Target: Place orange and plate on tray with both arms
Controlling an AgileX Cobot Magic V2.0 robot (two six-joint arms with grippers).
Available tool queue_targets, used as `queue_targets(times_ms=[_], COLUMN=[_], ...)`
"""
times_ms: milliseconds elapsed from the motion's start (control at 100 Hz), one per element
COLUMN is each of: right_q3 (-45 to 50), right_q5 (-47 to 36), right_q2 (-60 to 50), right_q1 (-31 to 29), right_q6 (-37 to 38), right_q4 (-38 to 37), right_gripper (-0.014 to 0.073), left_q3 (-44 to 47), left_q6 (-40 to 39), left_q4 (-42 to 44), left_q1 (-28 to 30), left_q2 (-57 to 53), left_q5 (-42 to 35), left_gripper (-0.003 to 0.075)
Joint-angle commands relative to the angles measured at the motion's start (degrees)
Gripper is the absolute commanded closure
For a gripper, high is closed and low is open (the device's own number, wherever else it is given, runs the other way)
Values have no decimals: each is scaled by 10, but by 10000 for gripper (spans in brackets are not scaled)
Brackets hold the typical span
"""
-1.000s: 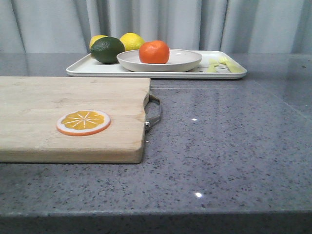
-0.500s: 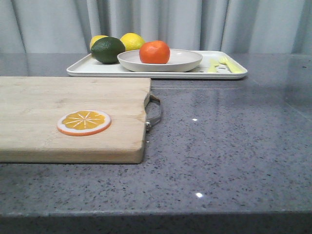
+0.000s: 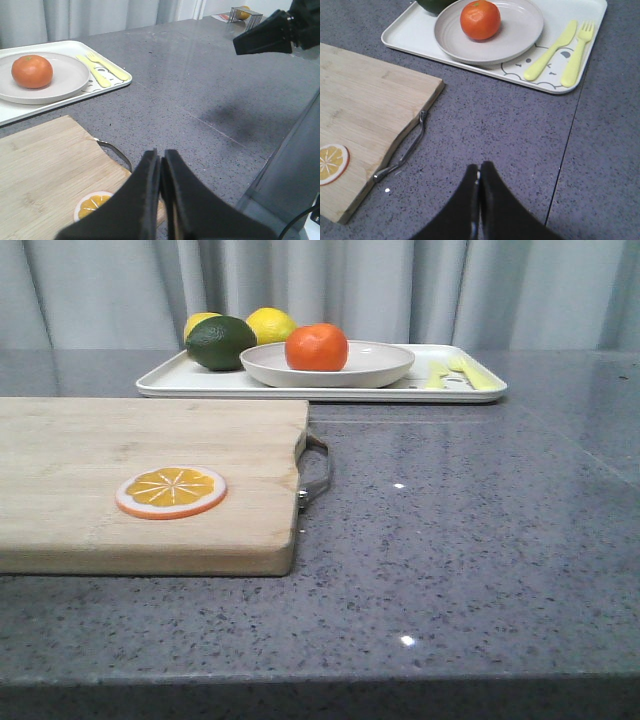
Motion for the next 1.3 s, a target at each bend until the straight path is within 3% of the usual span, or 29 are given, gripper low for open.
queue_targets(times_ms=[0, 430, 1290], right_q3=[16, 98, 102], right_q5=[-55, -75, -75], right_q2=[-35, -140, -143], right_q1=[0, 0, 0], right_q6=[-7, -7, -7], right_q4=[-9, -31, -31], right_gripper=[632, 632, 632], left_q3=[-15, -15, -15], left_q6=[2, 2, 2], left_q4=[-9, -9, -9], left_q1=[1, 1, 1], left_q2=[1, 1, 1], left_q5=[-48, -47, -47], left_gripper=[741, 741, 741])
